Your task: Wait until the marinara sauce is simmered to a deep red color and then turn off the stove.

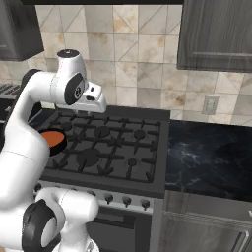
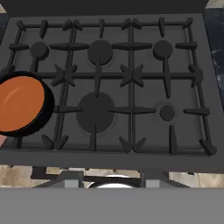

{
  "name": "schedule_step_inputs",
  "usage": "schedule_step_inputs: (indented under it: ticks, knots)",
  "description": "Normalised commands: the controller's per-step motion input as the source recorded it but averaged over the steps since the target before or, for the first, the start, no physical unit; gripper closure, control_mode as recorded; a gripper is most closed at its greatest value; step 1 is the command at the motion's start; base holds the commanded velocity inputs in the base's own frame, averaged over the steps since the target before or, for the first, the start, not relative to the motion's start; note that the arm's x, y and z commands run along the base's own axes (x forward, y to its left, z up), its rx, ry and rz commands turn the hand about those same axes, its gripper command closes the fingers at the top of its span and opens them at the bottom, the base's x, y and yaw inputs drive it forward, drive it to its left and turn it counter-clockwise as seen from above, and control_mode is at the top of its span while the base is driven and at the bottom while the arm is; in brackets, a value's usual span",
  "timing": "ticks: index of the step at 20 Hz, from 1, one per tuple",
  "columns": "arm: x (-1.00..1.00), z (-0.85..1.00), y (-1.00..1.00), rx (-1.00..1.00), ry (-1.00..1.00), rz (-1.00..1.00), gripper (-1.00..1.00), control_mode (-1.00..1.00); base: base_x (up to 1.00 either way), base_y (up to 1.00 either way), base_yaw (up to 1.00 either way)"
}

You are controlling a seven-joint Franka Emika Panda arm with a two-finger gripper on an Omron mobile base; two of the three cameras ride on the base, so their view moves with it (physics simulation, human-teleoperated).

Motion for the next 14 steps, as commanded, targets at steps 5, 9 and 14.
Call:
schedule_step_inputs:
  ticks: [5,9,14]
  knots:
    - [-0.52,-0.16,0.00,-0.02,-0.02,0.02,-1.00,-1.00,0.00,0.00,0.00]
    - [-0.95,-0.66,0.48,-0.28,-0.02,0.19,-1.00,-1.00,0.00,0.00,0.00]
    - [-1.00,-0.52,0.78,-0.27,-0.05,0.26,-1.00,-1.00,0.00,0.00,0.00]
